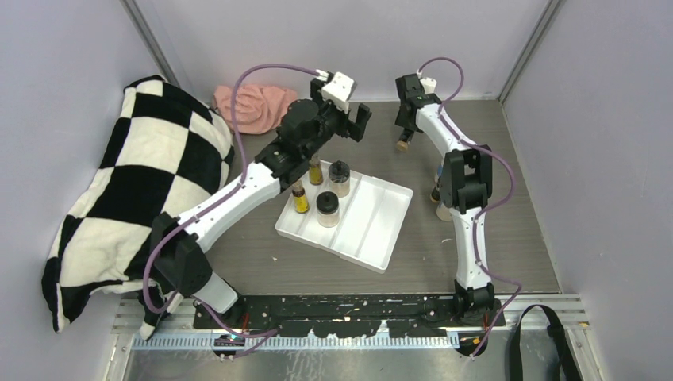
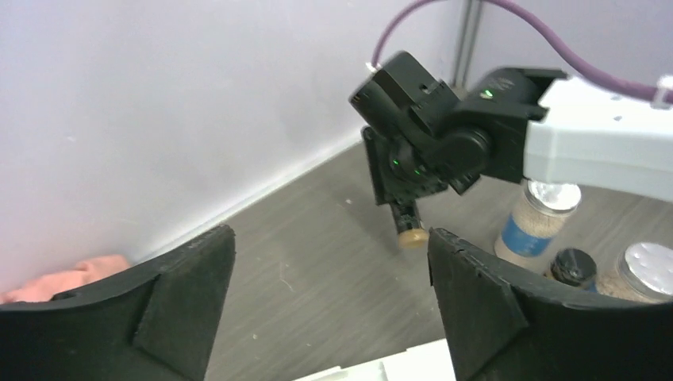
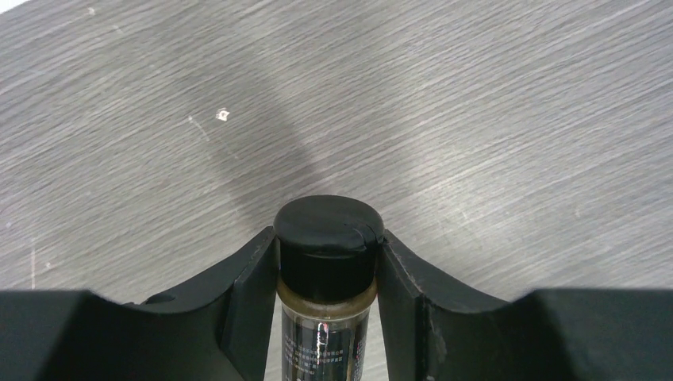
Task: Organize the condiment bottles
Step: Pick up the bottle from the center of the board, then place the bottle in the storage box.
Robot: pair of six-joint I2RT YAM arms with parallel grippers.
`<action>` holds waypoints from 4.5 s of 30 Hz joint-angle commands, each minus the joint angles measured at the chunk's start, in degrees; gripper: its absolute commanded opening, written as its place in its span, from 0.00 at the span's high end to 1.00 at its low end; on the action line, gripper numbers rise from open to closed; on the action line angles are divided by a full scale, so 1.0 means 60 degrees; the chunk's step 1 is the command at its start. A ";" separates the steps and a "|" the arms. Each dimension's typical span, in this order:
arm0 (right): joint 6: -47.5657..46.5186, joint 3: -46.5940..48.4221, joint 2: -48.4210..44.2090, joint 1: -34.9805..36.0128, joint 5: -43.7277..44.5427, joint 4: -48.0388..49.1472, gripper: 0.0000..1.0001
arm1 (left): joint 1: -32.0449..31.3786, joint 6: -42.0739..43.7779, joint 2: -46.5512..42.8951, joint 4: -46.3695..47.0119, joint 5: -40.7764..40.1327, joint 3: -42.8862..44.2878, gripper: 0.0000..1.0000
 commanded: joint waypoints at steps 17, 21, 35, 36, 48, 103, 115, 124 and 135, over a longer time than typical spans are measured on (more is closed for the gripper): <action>-0.2514 -0.5964 -0.5071 0.2160 0.2062 0.5576 0.99 | 0.0145 -0.1577 -0.3330 -0.0296 -0.2804 -0.0860 0.00; -0.3092 -0.7452 -0.5859 0.2967 0.2958 0.7294 0.99 | 0.0145 -0.1927 -0.3787 -0.0571 -0.2832 -0.1054 0.00; -0.5223 -1.1322 -0.6533 0.4848 0.4606 1.3646 0.99 | 0.0131 -0.2653 -0.4646 -0.1331 -0.2855 -0.1506 0.00; -0.5380 -1.1491 -0.6481 0.4936 0.4629 1.4113 0.99 | 0.0127 -0.2670 -0.4690 -0.1371 -0.2872 -0.1528 0.00; -0.7176 -1.2658 -0.5507 0.5840 0.5293 1.8303 0.99 | 0.0130 -0.2673 -0.4875 -0.1419 -0.2865 -0.1614 0.00; -0.7065 -1.2899 -0.3078 0.6283 0.6492 1.9980 0.99 | 0.0129 -0.2498 -0.5016 -0.0592 -0.2777 -0.2278 0.00; -0.6585 -1.2910 -0.3257 0.6308 0.6676 1.9391 0.99 | 0.0131 -0.2526 -0.4943 -0.0500 -0.2734 -0.2363 0.00; -0.6293 -1.2811 -0.3324 0.6362 0.6884 1.8889 0.99 | 0.0131 -0.2540 -0.4968 -0.0456 -0.2730 -0.2492 0.00; -0.6382 -1.2667 -0.3181 0.6592 0.7095 1.8760 0.99 | 0.0130 -0.2563 -0.5017 -0.0382 -0.2759 -0.2595 0.00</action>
